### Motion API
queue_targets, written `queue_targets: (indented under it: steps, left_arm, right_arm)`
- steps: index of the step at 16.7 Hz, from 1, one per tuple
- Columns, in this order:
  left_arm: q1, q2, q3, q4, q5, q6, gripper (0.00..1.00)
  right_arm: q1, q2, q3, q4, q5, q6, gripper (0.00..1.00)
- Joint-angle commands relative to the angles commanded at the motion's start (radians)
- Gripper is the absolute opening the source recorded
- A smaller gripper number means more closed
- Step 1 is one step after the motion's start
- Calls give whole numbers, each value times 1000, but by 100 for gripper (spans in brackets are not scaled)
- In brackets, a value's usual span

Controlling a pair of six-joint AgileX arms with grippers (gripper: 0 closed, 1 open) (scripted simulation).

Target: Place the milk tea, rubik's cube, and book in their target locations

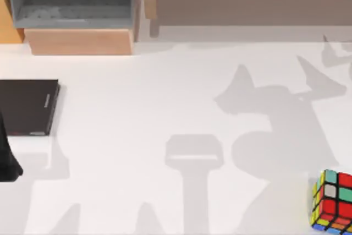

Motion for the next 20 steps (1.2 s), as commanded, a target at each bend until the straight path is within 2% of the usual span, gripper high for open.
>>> queue_targets:
  steps: [8, 12, 16, 20]
  left_arm:
    - [0, 0, 0, 0, 0, 0, 100]
    - [0, 0, 0, 0, 0, 0, 100]
    - [0, 0, 0, 0, 0, 0, 100]
    - [0, 0, 0, 0, 0, 0, 100]
  right_arm:
    - [359, -162, 93, -1031, 194, 241, 100]
    - [501, -240, 93, -1454, 318, 390, 100]
    - [594, -311, 78, -1719, 422, 509, 100]
    - [630, -347, 67, -1823, 471, 563, 100]
